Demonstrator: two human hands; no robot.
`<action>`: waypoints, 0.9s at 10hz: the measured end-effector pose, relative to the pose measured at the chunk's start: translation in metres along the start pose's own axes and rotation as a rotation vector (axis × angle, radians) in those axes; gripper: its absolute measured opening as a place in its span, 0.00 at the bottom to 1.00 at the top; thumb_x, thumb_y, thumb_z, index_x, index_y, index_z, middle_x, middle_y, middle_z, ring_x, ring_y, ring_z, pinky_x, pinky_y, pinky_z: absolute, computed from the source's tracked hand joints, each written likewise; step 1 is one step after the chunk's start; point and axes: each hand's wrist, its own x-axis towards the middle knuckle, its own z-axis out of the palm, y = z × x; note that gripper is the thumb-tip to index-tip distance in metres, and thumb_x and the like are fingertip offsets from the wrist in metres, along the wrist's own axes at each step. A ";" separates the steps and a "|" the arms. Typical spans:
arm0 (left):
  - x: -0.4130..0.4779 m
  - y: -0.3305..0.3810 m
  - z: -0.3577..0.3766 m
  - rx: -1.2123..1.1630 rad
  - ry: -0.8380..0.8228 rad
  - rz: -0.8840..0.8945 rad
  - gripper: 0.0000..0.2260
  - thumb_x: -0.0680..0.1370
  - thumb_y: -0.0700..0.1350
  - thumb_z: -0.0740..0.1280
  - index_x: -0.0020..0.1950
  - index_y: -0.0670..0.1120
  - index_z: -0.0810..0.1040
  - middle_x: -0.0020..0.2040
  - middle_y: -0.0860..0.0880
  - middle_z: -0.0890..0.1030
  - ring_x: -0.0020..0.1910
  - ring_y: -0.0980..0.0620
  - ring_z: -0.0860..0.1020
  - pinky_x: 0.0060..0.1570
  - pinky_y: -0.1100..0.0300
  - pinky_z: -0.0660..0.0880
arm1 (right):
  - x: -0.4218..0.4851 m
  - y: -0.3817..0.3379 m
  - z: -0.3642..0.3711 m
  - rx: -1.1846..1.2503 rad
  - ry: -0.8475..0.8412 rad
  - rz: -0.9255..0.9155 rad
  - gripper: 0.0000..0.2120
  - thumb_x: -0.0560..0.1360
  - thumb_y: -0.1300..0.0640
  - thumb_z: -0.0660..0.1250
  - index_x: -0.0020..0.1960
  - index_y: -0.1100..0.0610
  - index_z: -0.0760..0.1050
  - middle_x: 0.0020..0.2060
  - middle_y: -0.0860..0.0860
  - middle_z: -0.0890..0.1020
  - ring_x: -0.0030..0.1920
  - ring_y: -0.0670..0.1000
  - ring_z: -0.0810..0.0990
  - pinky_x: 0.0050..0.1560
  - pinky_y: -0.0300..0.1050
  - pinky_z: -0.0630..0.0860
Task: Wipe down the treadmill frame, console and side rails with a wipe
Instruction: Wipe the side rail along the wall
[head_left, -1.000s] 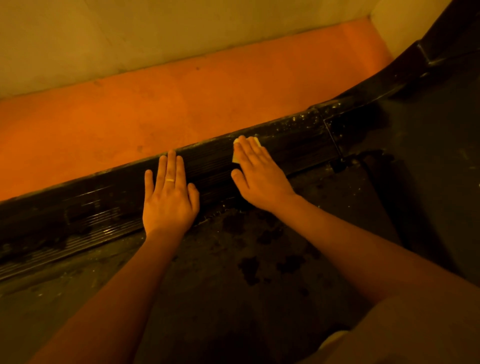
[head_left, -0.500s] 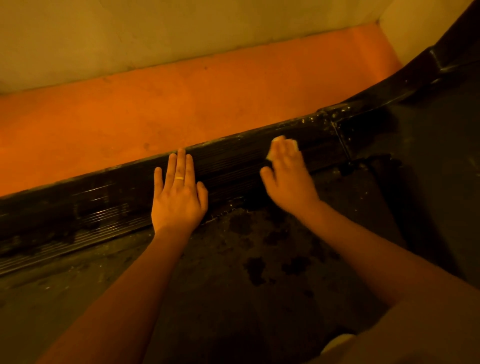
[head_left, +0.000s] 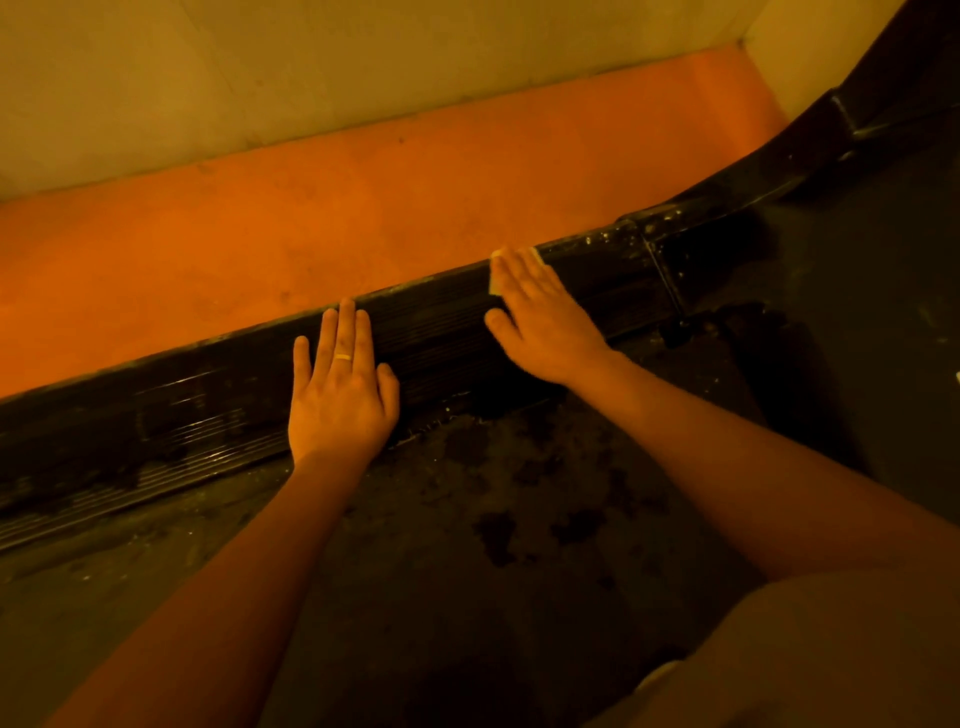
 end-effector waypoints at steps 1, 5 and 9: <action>0.000 -0.001 0.000 0.004 -0.006 -0.004 0.29 0.83 0.54 0.43 0.82 0.43 0.50 0.83 0.45 0.50 0.82 0.48 0.46 0.79 0.42 0.48 | -0.006 0.052 -0.013 0.023 0.046 0.179 0.32 0.84 0.45 0.48 0.81 0.60 0.44 0.81 0.56 0.47 0.80 0.55 0.42 0.79 0.51 0.40; 0.001 0.000 0.000 -0.001 -0.004 -0.007 0.29 0.83 0.54 0.43 0.82 0.42 0.51 0.83 0.44 0.51 0.82 0.48 0.47 0.79 0.42 0.48 | -0.050 0.072 -0.003 0.100 0.074 0.347 0.32 0.85 0.46 0.48 0.81 0.60 0.41 0.81 0.55 0.43 0.80 0.54 0.39 0.76 0.47 0.36; 0.001 -0.002 0.000 0.012 -0.023 0.018 0.30 0.83 0.55 0.43 0.82 0.41 0.51 0.82 0.44 0.50 0.82 0.48 0.45 0.79 0.41 0.48 | -0.056 0.090 -0.003 0.120 0.155 0.235 0.29 0.85 0.50 0.50 0.81 0.59 0.47 0.81 0.55 0.49 0.80 0.54 0.43 0.80 0.51 0.44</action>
